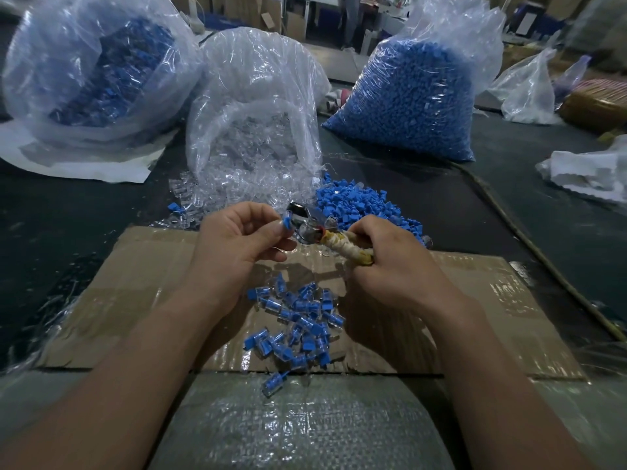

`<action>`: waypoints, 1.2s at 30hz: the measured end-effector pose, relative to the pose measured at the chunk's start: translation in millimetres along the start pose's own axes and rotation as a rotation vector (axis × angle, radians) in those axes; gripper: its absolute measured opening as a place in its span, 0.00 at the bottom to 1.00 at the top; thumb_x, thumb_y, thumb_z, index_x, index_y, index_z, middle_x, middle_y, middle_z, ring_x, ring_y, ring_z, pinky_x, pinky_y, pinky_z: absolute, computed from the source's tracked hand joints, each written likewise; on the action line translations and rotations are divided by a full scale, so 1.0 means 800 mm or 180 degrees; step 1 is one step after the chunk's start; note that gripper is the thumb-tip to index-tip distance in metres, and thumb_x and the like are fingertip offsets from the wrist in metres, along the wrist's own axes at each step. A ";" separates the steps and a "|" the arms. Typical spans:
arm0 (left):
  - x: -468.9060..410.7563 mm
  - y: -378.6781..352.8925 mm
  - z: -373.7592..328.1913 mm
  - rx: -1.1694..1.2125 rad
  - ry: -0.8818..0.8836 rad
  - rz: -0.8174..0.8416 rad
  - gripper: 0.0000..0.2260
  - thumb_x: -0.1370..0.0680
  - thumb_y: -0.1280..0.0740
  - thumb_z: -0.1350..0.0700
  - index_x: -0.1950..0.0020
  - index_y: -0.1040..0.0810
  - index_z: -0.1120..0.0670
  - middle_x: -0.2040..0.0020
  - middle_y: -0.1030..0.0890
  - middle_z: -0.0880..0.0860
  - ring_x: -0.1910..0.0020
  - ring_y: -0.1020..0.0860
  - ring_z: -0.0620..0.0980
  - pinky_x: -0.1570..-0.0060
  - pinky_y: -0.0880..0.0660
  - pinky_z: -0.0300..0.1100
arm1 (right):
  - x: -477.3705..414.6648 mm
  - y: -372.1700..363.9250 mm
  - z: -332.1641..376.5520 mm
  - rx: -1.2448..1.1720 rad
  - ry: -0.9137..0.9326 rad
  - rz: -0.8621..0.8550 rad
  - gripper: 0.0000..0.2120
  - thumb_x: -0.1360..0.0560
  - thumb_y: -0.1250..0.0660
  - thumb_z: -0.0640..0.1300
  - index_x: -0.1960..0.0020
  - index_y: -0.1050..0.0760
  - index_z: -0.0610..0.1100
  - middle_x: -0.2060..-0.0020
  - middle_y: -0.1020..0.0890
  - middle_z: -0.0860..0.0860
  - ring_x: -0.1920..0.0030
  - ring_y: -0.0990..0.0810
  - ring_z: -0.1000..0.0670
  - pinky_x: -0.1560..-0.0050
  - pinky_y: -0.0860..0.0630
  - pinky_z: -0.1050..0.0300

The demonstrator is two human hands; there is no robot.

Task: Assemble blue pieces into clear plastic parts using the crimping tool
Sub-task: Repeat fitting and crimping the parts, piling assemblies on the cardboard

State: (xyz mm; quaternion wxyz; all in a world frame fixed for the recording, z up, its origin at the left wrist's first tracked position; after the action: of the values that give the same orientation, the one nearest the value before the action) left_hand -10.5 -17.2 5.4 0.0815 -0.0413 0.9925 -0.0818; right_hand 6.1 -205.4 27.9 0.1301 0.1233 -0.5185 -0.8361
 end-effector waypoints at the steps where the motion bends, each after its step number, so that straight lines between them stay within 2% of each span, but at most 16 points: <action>1: 0.000 0.000 0.000 -0.0044 -0.0015 -0.0011 0.05 0.28 0.36 0.67 0.60 0.25 0.58 0.68 0.18 0.51 0.68 0.19 0.46 0.71 0.24 0.33 | 0.000 0.000 0.000 0.0012 0.0005 0.0024 0.11 0.31 0.35 0.43 0.52 0.34 0.52 0.61 0.31 0.59 0.61 0.32 0.58 0.64 0.36 0.60; 5: 0.000 -0.001 0.000 -0.0191 -0.0050 -0.0048 0.07 0.27 0.36 0.69 0.60 0.25 0.58 0.69 0.18 0.52 0.69 0.19 0.46 0.71 0.24 0.33 | 0.000 0.001 0.001 0.0126 0.0078 0.0094 0.11 0.31 0.35 0.42 0.53 0.34 0.51 0.62 0.31 0.58 0.62 0.33 0.58 0.64 0.37 0.61; 12: 0.004 -0.003 -0.002 -0.0667 -0.0438 -0.0171 0.10 0.27 0.35 0.69 0.61 0.25 0.56 0.67 0.20 0.54 0.71 0.20 0.43 0.71 0.24 0.32 | -0.002 -0.003 0.004 0.0191 0.0067 0.0049 0.10 0.32 0.34 0.43 0.57 0.34 0.54 0.63 0.29 0.57 0.61 0.32 0.56 0.62 0.34 0.57; 24: 0.008 -0.003 -0.007 -0.0852 -0.0439 -0.0304 0.10 0.26 0.35 0.69 0.62 0.25 0.55 0.66 0.21 0.53 0.71 0.21 0.42 0.71 0.24 0.32 | 0.001 -0.005 0.010 0.0308 0.0085 -0.0156 0.08 0.32 0.34 0.42 0.60 0.33 0.52 0.67 0.30 0.57 0.65 0.33 0.59 0.68 0.39 0.61; 27: 0.007 -0.004 -0.006 -0.0849 -0.0388 -0.0287 0.10 0.27 0.35 0.69 0.62 0.25 0.55 0.66 0.21 0.53 0.71 0.20 0.42 0.70 0.24 0.32 | -0.001 -0.005 0.007 0.0182 0.0110 -0.0107 0.07 0.31 0.34 0.43 0.55 0.29 0.51 0.65 0.30 0.59 0.64 0.33 0.59 0.65 0.38 0.61; 30: 0.005 -0.002 -0.005 -0.0794 -0.0286 -0.0404 0.09 0.26 0.35 0.68 0.61 0.24 0.55 0.67 0.20 0.52 0.70 0.20 0.42 0.70 0.24 0.32 | -0.002 -0.001 0.002 -0.0072 0.0059 -0.0046 0.11 0.30 0.32 0.42 0.48 0.25 0.49 0.59 0.25 0.56 0.57 0.28 0.54 0.58 0.31 0.57; 33: 0.003 0.007 -0.009 -0.0437 -0.0159 -0.0555 0.07 0.27 0.34 0.67 0.60 0.24 0.55 0.68 0.19 0.51 0.69 0.19 0.44 0.71 0.25 0.32 | 0.001 0.006 -0.004 -0.0119 -0.0059 0.0062 0.13 0.30 0.30 0.43 0.46 0.24 0.50 0.55 0.21 0.54 0.54 0.24 0.52 0.52 0.26 0.53; 36: 0.007 0.008 -0.016 -0.0245 0.0017 -0.0119 0.03 0.33 0.31 0.60 0.64 0.20 0.52 0.68 0.18 0.50 0.70 0.21 0.44 0.74 0.26 0.34 | 0.002 0.010 -0.010 -0.0129 -0.0226 0.0235 0.19 0.33 0.27 0.42 0.44 0.24 0.51 0.55 0.22 0.56 0.53 0.25 0.54 0.54 0.29 0.57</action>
State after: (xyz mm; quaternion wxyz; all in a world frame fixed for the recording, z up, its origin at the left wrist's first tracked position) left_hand -18.3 -9.1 15.7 0.0757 -0.0627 0.9941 -0.0452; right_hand 7.7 -216.3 31.5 0.1448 0.0717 -0.5099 -0.8449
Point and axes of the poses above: each hand's wrist, its own x-axis away from the middle knuckle, its own y-axis out of the back of the hand, z = x × y, the point moved 1 cm from there along -x, towards the middle knuckle
